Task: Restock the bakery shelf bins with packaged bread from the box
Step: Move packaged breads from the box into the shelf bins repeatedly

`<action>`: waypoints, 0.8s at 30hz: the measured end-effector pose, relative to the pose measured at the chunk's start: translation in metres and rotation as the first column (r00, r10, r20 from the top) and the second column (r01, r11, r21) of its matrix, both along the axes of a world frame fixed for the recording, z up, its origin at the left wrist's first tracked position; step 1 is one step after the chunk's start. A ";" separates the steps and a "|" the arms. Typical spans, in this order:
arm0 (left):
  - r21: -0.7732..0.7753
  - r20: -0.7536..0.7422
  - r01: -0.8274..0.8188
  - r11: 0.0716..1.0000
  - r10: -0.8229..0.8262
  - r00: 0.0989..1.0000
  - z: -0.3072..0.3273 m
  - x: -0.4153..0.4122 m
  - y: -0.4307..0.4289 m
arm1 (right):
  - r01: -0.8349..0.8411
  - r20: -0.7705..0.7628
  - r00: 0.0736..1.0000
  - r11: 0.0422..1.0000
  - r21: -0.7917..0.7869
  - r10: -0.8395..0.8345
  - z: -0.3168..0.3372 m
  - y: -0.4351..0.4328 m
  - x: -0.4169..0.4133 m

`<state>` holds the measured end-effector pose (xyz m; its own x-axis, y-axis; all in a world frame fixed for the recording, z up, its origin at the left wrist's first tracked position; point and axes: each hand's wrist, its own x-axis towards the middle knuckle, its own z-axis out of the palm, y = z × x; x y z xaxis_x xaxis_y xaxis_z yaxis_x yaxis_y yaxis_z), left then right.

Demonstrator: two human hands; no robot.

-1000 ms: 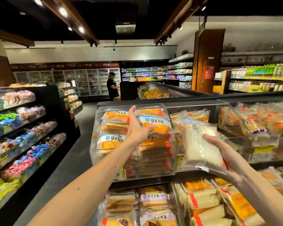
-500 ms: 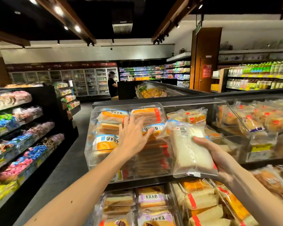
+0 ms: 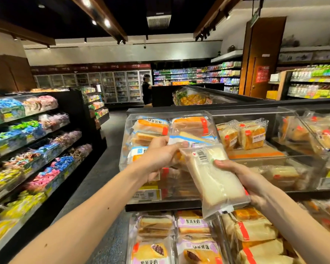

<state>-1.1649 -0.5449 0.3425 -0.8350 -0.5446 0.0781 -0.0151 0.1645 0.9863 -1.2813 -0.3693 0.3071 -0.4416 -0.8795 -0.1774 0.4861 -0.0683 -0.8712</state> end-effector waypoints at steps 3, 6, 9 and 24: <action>-0.031 -0.149 -0.239 0.971 0.232 0.961 0.008 0.014 -0.032 | 0.001 -0.030 1.000 1.000 0.027 0.000 0.001 -0.007 0.000; -0.237 -0.179 -0.429 0.872 0.395 0.901 0.009 0.027 -0.066 | 0.020 -0.028 0.999 0.999 0.029 -0.020 0.007 -0.014 0.002; -0.600 -0.131 -0.418 0.682 0.431 0.893 -0.004 0.032 -0.088 | 0.031 -0.026 0.999 0.999 0.037 -0.030 0.011 -0.022 0.005; -0.987 -0.118 -0.157 0.045 0.469 0.875 -0.035 0.019 -0.094 | 0.094 -0.139 0.986 0.995 0.034 -0.088 0.000 -0.043 0.010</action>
<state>-1.1462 -0.6387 0.3079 -0.6813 -0.3468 0.6447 -0.4898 0.8704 -0.0494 -1.2715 -0.4122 0.3072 -0.5419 -0.8279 -0.1446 0.3554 -0.0699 -0.9321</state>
